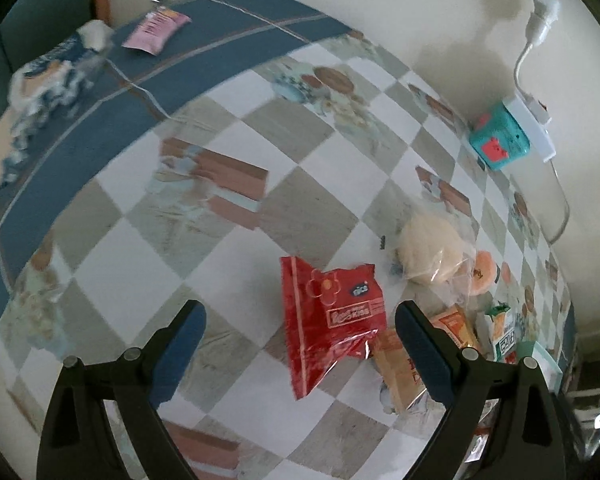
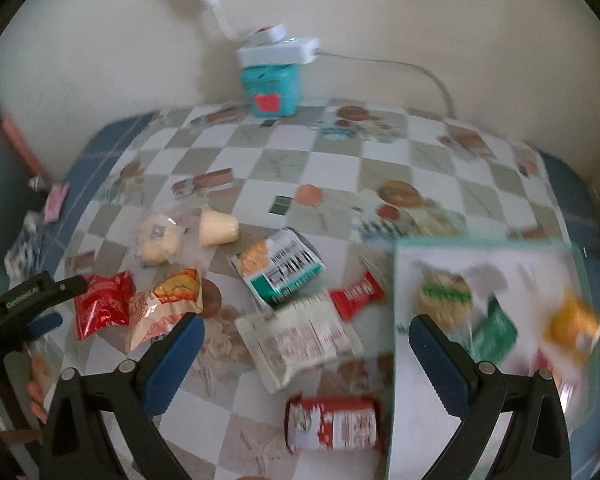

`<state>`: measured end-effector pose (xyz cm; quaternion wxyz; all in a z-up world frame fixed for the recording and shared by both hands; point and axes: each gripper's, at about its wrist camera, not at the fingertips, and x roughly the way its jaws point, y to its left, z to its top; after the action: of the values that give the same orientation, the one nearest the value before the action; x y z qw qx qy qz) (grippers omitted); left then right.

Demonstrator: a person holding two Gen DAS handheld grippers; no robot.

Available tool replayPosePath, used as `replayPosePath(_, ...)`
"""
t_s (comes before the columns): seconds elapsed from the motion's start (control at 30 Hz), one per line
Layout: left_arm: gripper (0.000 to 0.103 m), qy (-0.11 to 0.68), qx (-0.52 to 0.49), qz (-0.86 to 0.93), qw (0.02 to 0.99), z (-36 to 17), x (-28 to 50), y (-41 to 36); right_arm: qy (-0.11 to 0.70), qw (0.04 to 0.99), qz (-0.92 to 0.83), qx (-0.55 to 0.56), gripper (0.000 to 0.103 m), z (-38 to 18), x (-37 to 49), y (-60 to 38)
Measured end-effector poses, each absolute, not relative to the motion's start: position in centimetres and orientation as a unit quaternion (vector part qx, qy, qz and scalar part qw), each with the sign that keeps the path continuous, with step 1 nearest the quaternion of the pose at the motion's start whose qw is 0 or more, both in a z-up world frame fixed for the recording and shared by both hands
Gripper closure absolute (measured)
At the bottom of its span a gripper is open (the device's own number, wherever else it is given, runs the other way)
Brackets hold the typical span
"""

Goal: Organize snacks
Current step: 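Grasp the red Kiss candy pack with the left tool while the right tool grasps the green-white corn biscuit pack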

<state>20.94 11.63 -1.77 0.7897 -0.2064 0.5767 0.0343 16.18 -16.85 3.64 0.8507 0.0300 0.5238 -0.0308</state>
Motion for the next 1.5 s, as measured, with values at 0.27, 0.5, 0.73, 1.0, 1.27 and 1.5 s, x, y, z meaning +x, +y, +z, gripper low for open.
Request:
replayPosePath(0.27,0.007,0.592,-0.193,0.015,0.782,-2.9,22.7,11.2,0.590,0.807,0.002,0.000,0.000,-0.5,21.3,-16.1)
replayPosePath(0.5,0.007,0.603,-0.196,-0.003,0.774,-3.9,23.4,10.3,0.620,0.784,-0.001,-0.025,0.000,-3.3,23.5,-15.6)
replayPosePath(0.73,0.008,0.606,-0.200,-0.016,0.770,-4.6,23.8,9.3,0.625,0.779,0.006,-0.046,0.003,-3.6,24.4,-15.1)
replayPosePath(1.0,0.028,0.605,-0.196,-0.017,0.771,-4.6,24.0,8.6,0.631,0.774,0.013,-0.056,0.018,-4.1,25.3,-14.8)
replayPosePath(1.27,0.045,0.597,-0.201,-0.010,0.777,-4.4,23.7,8.9,0.627,0.777,0.012,-0.046,0.036,-4.0,25.7,-15.2)
replayPosePath(1.5,0.049,0.586,-0.207,0.000,0.784,-2.9,22.9,10.1,0.621,0.783,0.006,-0.038,0.038,-2.6,24.2,-16.1)
